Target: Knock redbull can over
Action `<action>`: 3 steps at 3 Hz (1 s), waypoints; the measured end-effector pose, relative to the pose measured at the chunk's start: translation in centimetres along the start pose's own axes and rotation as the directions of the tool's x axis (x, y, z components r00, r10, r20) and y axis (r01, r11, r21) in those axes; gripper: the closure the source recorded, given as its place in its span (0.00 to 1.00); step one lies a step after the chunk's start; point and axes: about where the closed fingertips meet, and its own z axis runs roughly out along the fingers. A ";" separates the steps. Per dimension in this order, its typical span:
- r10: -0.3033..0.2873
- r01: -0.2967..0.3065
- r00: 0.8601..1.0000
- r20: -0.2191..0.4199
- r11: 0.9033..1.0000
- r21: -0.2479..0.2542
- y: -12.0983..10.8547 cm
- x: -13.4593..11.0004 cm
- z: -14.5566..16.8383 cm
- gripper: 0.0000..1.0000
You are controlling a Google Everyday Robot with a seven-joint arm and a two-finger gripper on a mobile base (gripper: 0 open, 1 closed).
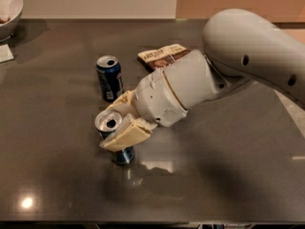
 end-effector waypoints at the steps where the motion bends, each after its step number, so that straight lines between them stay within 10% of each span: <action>1: 0.025 -0.022 0.996 -0.080 0.999 0.033 -1.5 0.6 -1.4 1.00; 3: 0.044 -0.019 0.962 -0.271 0.995 0.096 -2.8 0.7 -3.5 1.00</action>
Offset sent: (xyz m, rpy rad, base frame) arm 0.0435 -0.0342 0.0089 -0.1778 -0.0246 -0.1148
